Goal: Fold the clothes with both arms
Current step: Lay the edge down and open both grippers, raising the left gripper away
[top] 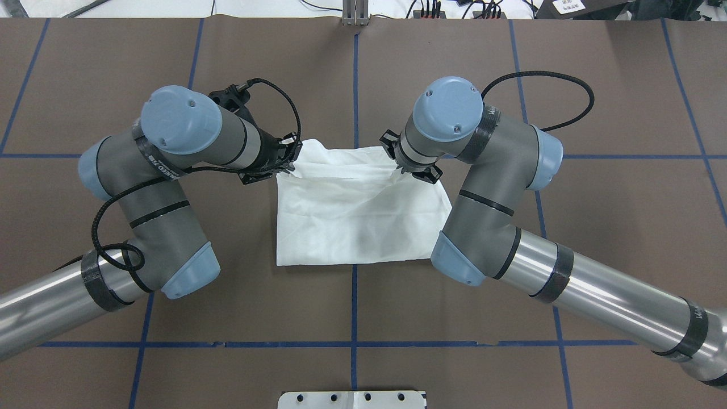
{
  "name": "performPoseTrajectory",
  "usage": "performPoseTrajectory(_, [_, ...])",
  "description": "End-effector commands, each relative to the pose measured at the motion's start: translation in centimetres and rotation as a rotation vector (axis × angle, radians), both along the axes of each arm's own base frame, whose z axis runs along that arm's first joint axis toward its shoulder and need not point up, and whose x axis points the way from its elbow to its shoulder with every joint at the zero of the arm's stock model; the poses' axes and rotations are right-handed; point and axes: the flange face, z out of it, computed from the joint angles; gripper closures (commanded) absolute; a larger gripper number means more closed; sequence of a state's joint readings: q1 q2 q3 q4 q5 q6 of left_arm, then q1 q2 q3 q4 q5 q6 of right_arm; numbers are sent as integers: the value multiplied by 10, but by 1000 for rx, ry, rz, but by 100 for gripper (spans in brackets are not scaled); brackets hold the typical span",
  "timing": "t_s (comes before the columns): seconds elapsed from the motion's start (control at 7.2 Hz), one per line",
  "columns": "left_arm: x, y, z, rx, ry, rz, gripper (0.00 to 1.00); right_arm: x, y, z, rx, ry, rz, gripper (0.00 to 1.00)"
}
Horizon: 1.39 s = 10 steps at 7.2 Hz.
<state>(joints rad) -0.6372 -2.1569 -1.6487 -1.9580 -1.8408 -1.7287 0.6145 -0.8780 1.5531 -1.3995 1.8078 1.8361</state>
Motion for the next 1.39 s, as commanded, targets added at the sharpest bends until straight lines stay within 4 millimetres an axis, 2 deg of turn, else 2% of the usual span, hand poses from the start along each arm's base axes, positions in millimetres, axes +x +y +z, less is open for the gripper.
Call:
performPoseTrajectory(0.0, [1, -2, -9, 2, 11, -4, 100, -1, -2, -1, 2, 0, 0, 12])
performPoseTrajectory(0.14, [1, -2, -8, 1, 10, -4, 49, -5, -5, -1, -7, 4, 7, 0])
performPoseTrajectory(0.28, [1, -3, -7, -4, 4, -7, 27, -4, -10, 4, -8, 0, 13, 0])
performPoseTrajectory(0.42, [-8, -12, -6, -25, 6, -36, 20, -2, -13, 4, -7, -18, 26, 0])
performPoseTrajectory(0.69, [-25, -33, 1, -47, -3, -79, 20, -2, -8, -6, -6, -42, 17, 0])
performPoseTrajectory(0.83, [-35, -41, 5, -58, -8, -74, 20, -8, 5, -15, 15, -54, -15, 0])
performPoseTrajectory(0.97, [-46, -50, 9, -51, -28, -73, 20, -18, 22, -23, 54, -56, -69, 0])
performPoseTrajectory(1.11, [-59, -59, 16, -11, -66, -62, 16, -41, 44, -23, 123, -23, -160, 0])
performPoseTrajectory(1.25, [-70, -65, 29, 0, -86, -58, 14, -51, 48, -14, 197, 16, -240, 0])
